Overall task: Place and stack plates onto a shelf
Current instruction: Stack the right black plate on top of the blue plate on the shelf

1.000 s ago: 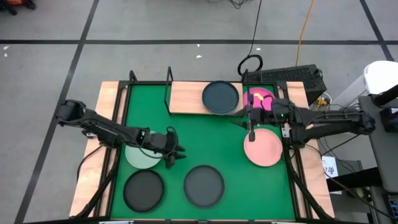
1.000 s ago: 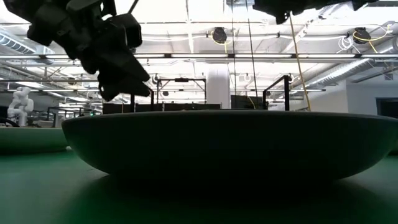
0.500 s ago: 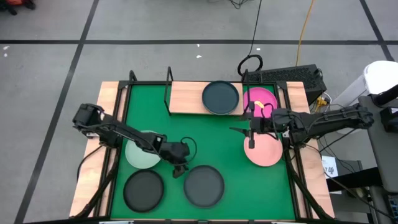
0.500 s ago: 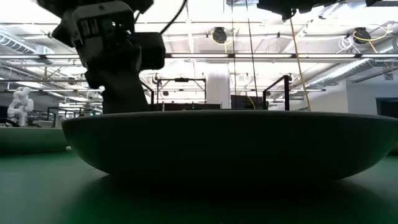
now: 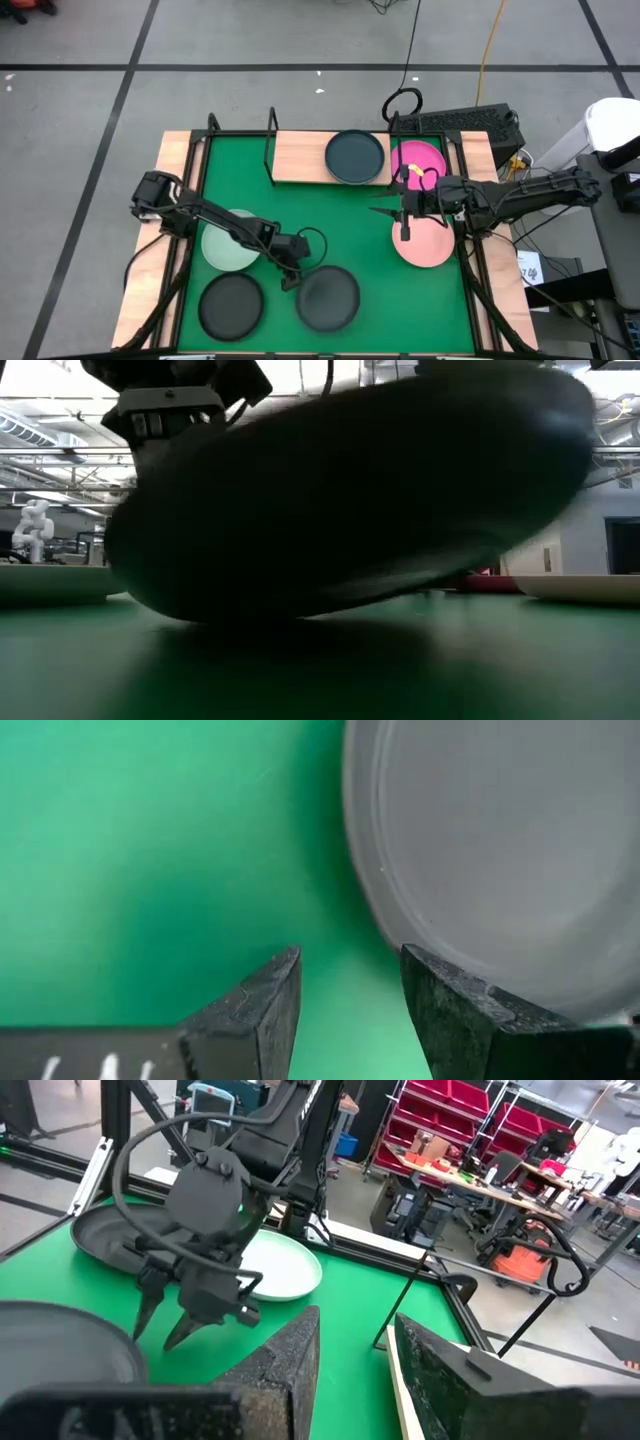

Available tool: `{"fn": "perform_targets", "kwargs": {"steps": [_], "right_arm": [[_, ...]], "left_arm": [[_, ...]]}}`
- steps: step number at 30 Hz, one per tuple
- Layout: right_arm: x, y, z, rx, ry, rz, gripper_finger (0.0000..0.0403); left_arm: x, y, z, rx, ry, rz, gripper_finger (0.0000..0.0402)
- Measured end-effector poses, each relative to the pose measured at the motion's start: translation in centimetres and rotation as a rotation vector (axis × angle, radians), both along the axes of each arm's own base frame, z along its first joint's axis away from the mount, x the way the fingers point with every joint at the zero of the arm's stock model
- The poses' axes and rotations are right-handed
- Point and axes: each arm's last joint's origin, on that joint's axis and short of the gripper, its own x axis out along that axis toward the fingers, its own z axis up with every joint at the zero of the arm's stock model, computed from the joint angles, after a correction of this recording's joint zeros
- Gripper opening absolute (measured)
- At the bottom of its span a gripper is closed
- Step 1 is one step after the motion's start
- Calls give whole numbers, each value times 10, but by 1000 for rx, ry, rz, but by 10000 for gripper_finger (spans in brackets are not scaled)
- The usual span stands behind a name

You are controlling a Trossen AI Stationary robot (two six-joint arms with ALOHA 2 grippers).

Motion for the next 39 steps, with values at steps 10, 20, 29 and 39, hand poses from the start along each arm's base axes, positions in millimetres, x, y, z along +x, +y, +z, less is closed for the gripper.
{"fn": "perform_targets", "kwargs": {"steps": [10, 20, 29, 39], "right_arm": [[0, 0, 0, 5, 0, -1, 114], [0, 0, -1, 4, 5, -1, 114], [0, 0, -1, -4, 5, 0, 114], [0, 0, -1, -11, 6, 1, 114]], "left_arm": [[6, 1, -2, -63, -31, -37, 177], [11, 10, 2, -161, -24, 45, 177], [14, 7, -2, -200, -18, 100, 177], [16, 9, 0, -140, -63, 152, 148]]}}
